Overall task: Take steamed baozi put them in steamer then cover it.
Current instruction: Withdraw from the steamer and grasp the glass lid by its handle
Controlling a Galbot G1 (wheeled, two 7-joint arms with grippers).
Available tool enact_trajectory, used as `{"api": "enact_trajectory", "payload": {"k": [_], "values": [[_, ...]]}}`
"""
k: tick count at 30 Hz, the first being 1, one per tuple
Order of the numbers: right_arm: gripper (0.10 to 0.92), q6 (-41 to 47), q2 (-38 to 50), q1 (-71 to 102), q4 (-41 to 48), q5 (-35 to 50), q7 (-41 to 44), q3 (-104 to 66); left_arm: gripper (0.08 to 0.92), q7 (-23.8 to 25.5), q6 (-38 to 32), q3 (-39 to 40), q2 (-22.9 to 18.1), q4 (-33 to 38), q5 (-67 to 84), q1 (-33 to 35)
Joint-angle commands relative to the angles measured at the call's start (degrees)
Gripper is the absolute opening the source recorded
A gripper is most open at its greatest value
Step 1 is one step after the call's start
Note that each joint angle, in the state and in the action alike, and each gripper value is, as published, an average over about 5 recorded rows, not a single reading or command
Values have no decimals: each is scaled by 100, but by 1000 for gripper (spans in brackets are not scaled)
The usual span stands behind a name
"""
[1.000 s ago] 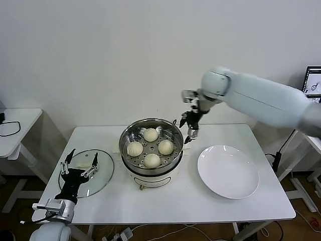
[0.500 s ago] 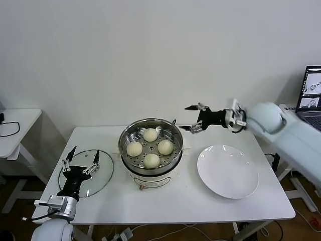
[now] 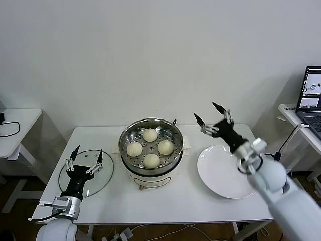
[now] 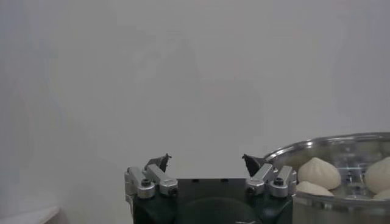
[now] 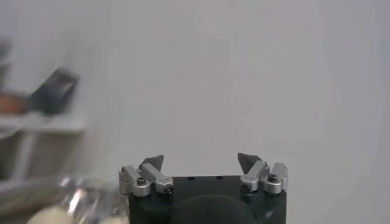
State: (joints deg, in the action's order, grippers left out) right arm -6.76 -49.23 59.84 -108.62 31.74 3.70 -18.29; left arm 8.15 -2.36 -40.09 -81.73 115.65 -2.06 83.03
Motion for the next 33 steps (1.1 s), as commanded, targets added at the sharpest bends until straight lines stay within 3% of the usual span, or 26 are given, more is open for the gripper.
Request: {"api": "enact_trajectory", "payload": {"k": [1, 6, 11, 18, 33], "values": [[823, -1334, -1862, 2403, -590, -921, -996, -1253, 823, -90, -519, 2, 62, -292, -807, 7], [823, -1400, -2202, 2514, -582, -1016, -1034, -1158, 823, -526, -1465, -97, 257, -968, -2646, -27], [823, -1396, -2332, 2547, -549, -1127, -1037, -1011, 823, -1315, -2268, -275, 496, -1996, -5056, -146], [823, -1388, -2401, 2537, -491, -1224, -1026, -963, 823, -2301, -2538, -473, 874, -3054, -7509, -312], [823, -1384, -2525, 2485, -419, -1272, -988, -943, 823, -2512, -2169, -465, 1140, -3976, -8157, -1235]]}}
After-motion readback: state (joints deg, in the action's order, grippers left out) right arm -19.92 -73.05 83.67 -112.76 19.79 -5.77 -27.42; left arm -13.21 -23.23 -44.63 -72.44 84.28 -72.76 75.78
